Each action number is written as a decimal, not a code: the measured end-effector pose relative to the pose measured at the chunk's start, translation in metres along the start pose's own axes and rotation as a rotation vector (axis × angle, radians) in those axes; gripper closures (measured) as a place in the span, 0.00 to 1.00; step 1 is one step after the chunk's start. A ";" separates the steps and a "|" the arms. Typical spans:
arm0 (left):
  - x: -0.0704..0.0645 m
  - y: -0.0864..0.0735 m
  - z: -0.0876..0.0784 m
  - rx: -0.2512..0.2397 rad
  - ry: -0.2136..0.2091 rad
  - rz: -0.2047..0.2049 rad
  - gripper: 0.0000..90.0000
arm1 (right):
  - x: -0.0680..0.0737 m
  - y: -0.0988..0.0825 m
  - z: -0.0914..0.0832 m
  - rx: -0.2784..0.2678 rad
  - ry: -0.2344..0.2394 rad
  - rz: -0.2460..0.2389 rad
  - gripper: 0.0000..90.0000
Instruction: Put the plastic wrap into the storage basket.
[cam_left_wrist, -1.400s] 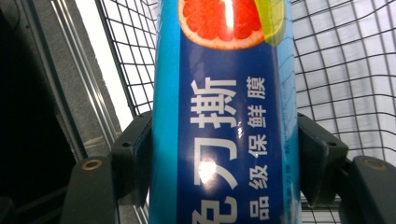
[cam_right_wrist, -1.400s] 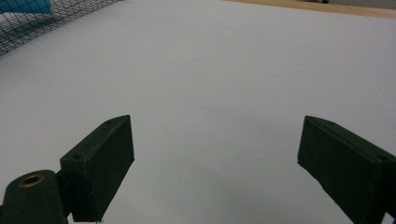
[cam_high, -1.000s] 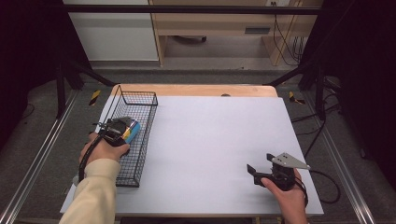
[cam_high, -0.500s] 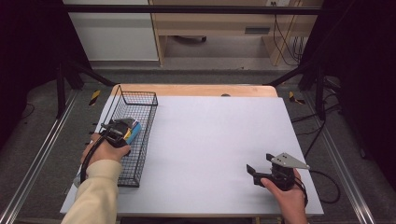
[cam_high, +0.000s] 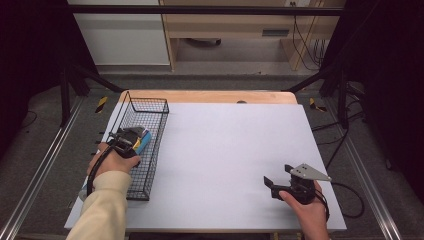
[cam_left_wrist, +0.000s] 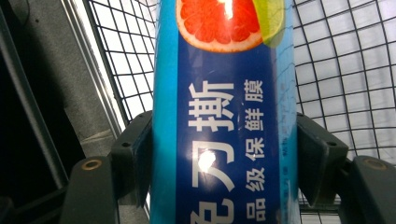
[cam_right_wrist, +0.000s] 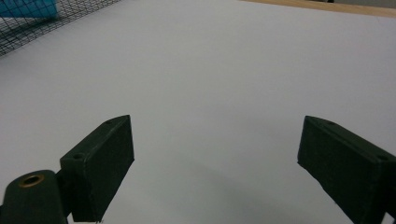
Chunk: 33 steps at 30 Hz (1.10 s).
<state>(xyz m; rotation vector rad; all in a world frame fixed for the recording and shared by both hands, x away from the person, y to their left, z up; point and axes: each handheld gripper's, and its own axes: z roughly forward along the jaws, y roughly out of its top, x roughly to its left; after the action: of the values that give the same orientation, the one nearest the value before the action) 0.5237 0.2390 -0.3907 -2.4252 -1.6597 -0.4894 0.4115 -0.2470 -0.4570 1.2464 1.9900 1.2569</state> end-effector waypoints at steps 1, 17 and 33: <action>0.000 0.000 0.000 0.001 0.001 0.000 0.35 | 0.000 0.000 0.000 0.002 0.001 -0.001 0.12; -0.001 0.001 0.000 0.003 0.008 0.009 0.35 | 0.001 0.000 0.000 0.005 0.005 -0.001 0.12; -0.003 0.000 0.000 -0.024 0.038 0.017 0.31 | 0.001 0.000 0.001 0.007 0.008 -0.004 0.12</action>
<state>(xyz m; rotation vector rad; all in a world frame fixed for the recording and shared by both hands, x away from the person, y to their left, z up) 0.5231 0.2363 -0.3914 -2.4297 -1.6256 -0.5520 0.4117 -0.2461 -0.4576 1.2416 2.0031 1.2558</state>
